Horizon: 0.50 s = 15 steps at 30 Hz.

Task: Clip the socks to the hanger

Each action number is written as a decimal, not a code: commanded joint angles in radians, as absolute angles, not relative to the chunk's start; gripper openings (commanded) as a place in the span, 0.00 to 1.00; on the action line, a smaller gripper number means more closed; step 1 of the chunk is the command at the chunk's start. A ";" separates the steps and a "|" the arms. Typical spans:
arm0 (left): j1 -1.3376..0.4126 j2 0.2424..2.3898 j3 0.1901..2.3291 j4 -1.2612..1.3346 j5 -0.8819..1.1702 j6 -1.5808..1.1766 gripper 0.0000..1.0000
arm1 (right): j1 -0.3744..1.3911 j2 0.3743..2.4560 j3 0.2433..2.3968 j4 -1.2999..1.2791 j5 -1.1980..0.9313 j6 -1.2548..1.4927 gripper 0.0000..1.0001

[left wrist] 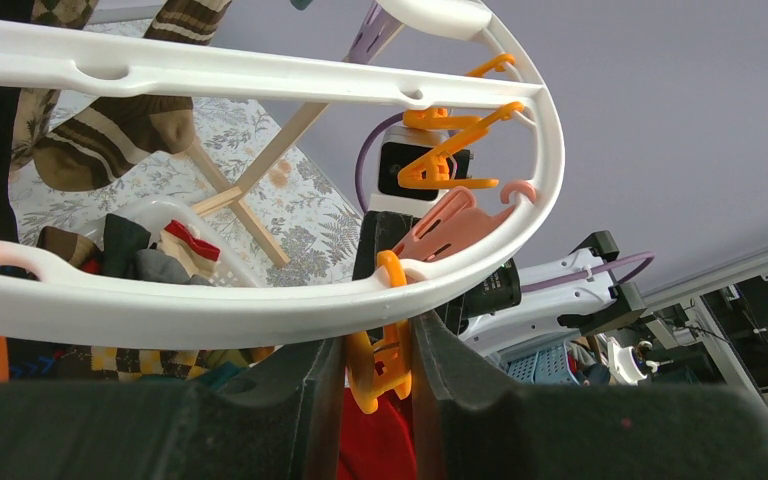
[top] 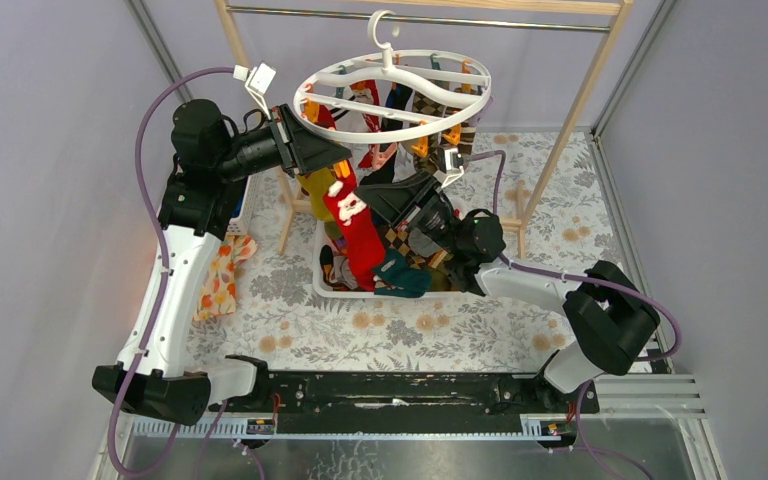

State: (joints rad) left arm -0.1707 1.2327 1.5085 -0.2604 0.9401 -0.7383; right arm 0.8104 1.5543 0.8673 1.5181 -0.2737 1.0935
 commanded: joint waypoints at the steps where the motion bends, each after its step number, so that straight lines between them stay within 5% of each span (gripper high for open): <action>1: -0.175 1.207 1.516 -0.212 0.971 -0.722 0.00 | 0.805 1.548 0.930 1.516 -0.291 1.078 0.00; 15: -0.175 1.207 1.523 -0.213 0.970 -0.727 0.00 | 0.805 1.521 0.874 1.491 -0.291 1.057 0.00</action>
State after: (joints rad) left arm -0.1707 1.2327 1.5085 -0.2607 0.9401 -0.7387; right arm 0.8104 1.5547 0.8745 1.4624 -0.2821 1.0824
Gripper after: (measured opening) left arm 0.306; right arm 0.021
